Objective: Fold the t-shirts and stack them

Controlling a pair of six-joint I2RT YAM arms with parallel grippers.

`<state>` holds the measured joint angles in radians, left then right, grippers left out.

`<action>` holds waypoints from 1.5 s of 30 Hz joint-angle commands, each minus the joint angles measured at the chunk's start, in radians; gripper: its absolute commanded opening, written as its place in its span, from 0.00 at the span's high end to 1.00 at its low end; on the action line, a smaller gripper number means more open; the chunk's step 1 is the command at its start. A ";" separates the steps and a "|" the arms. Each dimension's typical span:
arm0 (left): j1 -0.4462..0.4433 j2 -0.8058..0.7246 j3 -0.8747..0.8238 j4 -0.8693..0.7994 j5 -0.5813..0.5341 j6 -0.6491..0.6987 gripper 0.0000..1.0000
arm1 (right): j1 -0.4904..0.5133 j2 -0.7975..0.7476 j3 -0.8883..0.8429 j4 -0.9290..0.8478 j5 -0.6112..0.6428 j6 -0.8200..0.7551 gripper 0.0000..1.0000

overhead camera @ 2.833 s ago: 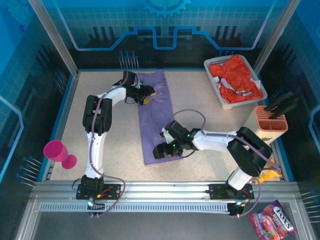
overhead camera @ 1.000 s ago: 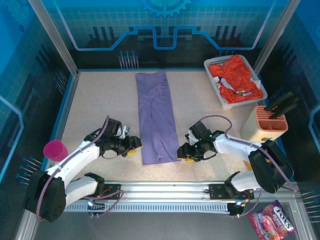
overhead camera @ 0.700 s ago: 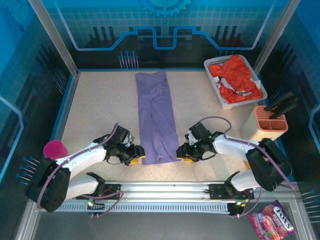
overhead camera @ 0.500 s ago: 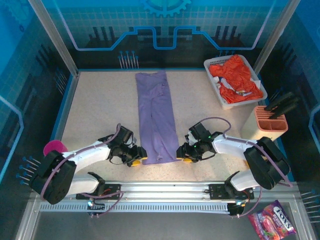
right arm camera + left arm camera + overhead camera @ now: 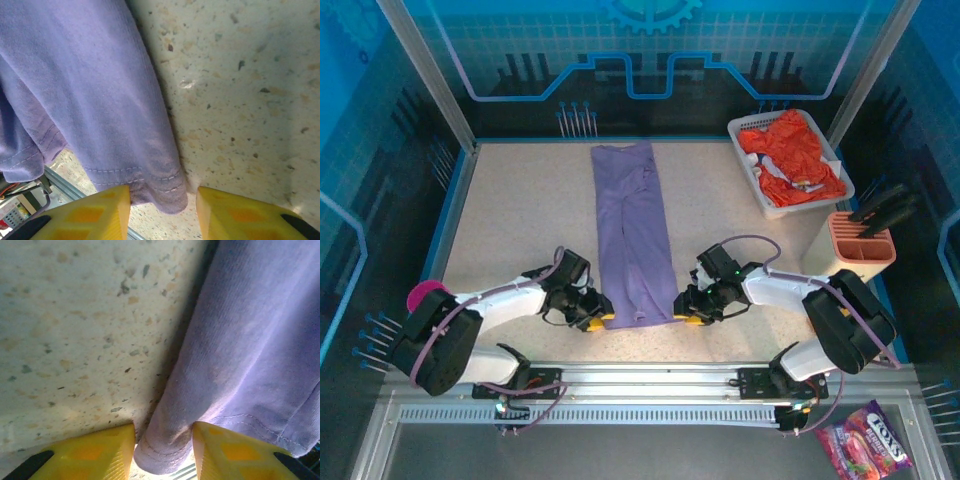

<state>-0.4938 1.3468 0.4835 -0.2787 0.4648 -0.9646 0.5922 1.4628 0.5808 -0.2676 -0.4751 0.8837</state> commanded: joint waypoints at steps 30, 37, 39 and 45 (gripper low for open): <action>-0.081 -0.035 0.144 -0.123 -0.098 0.036 1.00 | 0.040 -0.089 0.093 -0.106 0.090 -0.063 1.00; 0.005 0.010 0.272 -0.167 -0.110 0.073 1.00 | -0.014 -0.013 0.258 -0.158 0.083 -0.136 1.00; 0.032 0.033 0.306 -0.180 -0.108 0.094 1.00 | -0.025 0.030 0.323 -0.181 0.079 -0.160 1.00; 0.104 0.096 0.381 -0.197 -0.110 0.144 1.00 | -0.064 0.140 0.461 -0.207 0.080 -0.219 1.00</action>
<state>-0.4149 1.4220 0.8242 -0.4301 0.3683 -0.8688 0.5537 1.5642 0.9890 -0.4210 -0.3969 0.7189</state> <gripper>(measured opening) 0.054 0.064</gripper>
